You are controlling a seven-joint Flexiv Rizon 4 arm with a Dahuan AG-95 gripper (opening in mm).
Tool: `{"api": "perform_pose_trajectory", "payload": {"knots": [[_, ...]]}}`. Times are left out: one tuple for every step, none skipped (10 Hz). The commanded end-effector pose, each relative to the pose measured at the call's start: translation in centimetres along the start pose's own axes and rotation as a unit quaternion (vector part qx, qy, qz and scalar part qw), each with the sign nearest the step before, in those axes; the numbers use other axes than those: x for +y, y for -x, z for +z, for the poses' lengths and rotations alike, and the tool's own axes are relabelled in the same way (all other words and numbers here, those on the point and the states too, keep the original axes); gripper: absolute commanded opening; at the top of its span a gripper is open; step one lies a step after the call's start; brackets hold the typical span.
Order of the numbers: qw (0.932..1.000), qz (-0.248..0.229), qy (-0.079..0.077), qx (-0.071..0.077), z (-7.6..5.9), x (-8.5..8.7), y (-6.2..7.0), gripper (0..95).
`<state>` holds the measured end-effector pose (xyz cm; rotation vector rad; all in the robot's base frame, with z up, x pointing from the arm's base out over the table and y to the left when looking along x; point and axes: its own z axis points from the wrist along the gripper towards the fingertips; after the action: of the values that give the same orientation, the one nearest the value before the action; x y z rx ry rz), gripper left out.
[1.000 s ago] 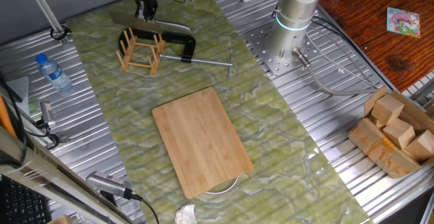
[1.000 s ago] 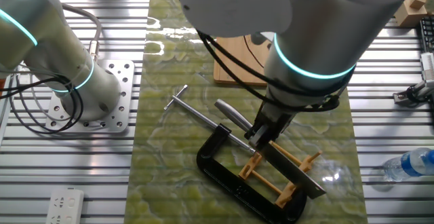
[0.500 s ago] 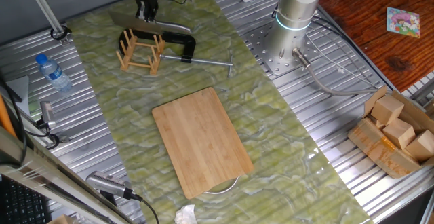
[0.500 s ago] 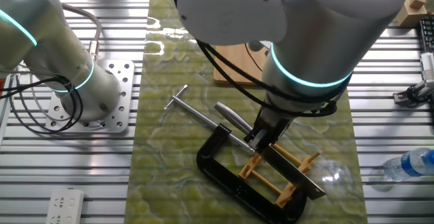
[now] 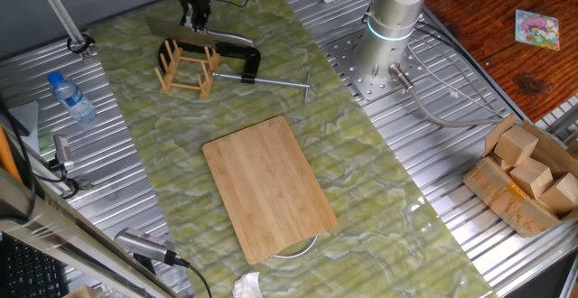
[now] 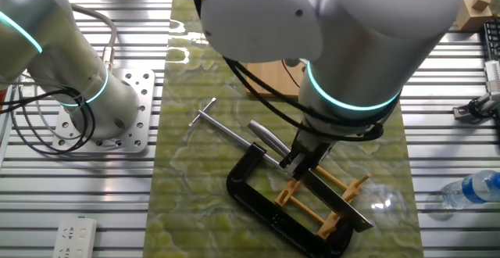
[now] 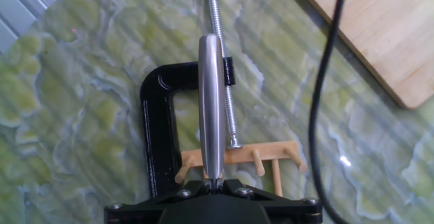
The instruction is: Put the knife on the knife rack
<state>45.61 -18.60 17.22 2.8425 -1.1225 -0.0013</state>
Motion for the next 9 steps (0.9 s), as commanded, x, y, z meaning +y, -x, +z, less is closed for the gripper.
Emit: {"api": "perform_pose_trajectory", "payload": {"knots": [[1.0, 0.0, -0.007, 0.004, 0.5, -0.3, 0.1, 0.0], [1.0, -0.005, -0.007, 0.003, 0.8, -0.4, 0.1, 0.0], [0.9999, -0.009, -0.008, 0.002, 0.9, -0.4, 0.0, 0.0], [0.9998, -0.015, -0.008, 0.002, 0.9, -0.4, 0.1, 0.0], [0.9998, -0.02, -0.01, 0.004, 1.1, -0.3, 0.2, 0.0], [0.9997, -0.02, -0.01, 0.005, 1.2, -0.3, 0.2, 0.0], [0.9997, -0.021, -0.014, 0.007, 1.7, -0.2, 0.2, 0.0], [0.9996, -0.022, -0.019, 0.004, 2.0, -0.1, 0.1, 0.0], [0.9995, -0.023, -0.021, 0.005, 2.1, -0.1, 0.1, 0.0]]}}
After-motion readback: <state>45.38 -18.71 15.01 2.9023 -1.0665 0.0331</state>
